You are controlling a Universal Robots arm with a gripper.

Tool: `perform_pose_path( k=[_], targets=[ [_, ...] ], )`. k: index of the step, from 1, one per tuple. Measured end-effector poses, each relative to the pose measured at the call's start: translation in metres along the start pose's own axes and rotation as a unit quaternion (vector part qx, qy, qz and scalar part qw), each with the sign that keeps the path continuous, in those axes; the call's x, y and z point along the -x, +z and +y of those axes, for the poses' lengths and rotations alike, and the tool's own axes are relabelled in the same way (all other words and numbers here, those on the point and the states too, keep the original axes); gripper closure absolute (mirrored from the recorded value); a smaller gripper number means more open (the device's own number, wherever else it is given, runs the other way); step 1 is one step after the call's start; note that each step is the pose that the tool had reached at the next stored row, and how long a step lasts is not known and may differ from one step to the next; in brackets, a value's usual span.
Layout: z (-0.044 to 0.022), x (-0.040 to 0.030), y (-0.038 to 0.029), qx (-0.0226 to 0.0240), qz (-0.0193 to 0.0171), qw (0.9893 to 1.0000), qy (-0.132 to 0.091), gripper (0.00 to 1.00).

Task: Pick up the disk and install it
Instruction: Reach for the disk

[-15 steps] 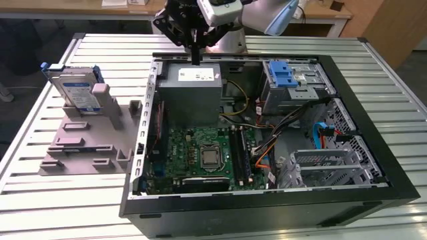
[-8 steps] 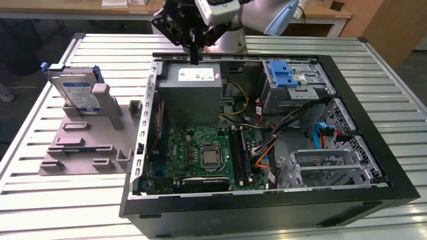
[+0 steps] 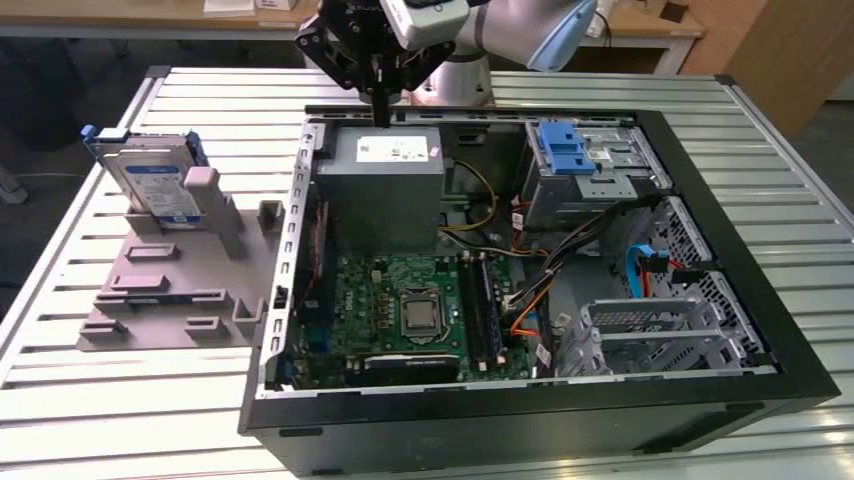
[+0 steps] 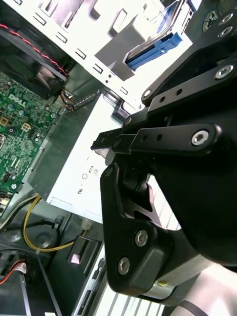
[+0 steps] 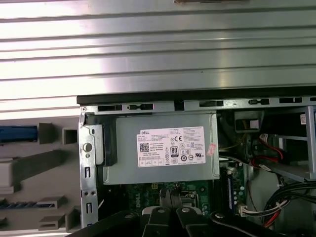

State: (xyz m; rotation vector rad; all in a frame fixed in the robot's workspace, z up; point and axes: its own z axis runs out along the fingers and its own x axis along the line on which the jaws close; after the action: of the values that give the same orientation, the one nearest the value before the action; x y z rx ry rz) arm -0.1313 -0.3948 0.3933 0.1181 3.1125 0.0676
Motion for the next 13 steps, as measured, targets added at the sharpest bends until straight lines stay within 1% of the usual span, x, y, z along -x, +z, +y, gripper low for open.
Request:
perform_pose_path(
  k=[13],
  targets=[
    [-0.0001,-0.0015,0.0000,0.0000,0.0000,1.0000,0.000,0.89]
  ],
)
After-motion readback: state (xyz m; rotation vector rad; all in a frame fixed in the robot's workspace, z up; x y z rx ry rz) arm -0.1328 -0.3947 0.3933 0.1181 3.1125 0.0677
